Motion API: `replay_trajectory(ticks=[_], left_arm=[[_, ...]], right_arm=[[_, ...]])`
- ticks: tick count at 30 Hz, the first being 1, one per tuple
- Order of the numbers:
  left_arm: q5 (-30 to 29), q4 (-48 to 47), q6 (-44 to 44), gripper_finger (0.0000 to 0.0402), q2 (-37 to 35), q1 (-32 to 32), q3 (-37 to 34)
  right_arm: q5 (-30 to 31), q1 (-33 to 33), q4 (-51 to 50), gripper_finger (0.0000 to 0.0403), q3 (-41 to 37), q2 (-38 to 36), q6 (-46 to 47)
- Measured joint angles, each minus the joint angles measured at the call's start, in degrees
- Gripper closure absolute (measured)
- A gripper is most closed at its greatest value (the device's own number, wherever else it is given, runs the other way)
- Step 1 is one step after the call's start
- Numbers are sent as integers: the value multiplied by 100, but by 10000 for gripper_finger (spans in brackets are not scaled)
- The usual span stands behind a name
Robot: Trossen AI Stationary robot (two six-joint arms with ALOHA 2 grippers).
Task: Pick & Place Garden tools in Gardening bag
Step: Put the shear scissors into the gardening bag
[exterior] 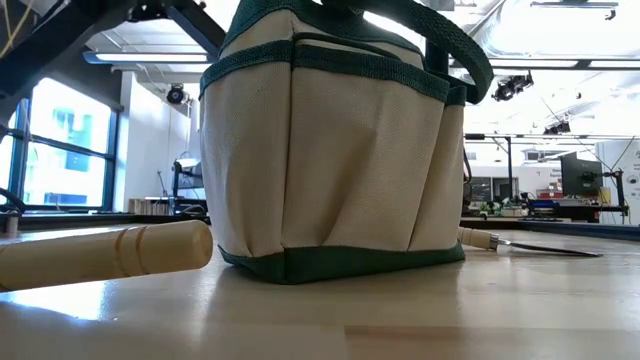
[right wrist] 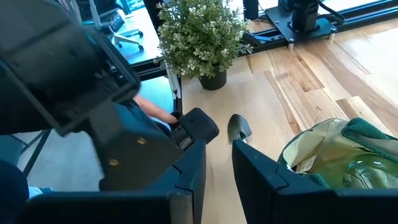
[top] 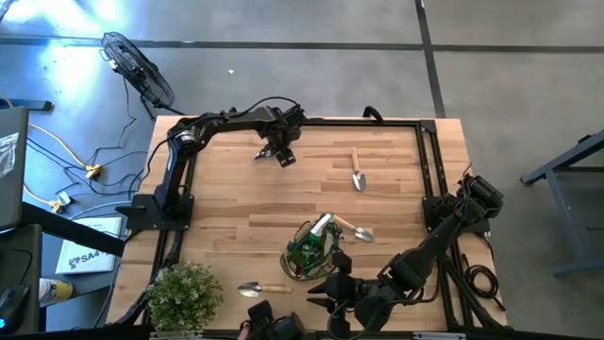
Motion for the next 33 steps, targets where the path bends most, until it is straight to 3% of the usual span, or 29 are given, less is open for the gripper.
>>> replay_trajectory(ticks=[12, 16, 21, 23, 33], left_arm=[[310, -72, -39, 166, 568, 117, 28], [275, -70, -44, 222, 581, 102, 26], [376, -332, -6, 352, 567, 52, 28], [394, -465, 78, 358, 538, 27, 31], [-1283, -2486, -650, 358, -395, -815, -23]], right_arm=[[-74, 0, -22, 334, 0, 0, 2], [-76, 0, -93, 334, 0, 0, 2], [-134, 9, -127, 334, 0, 0, -65], [-133, 34, -123, 334, 0, 0, -120], [-219, 271, 131, 334, 0, 204, -785]])
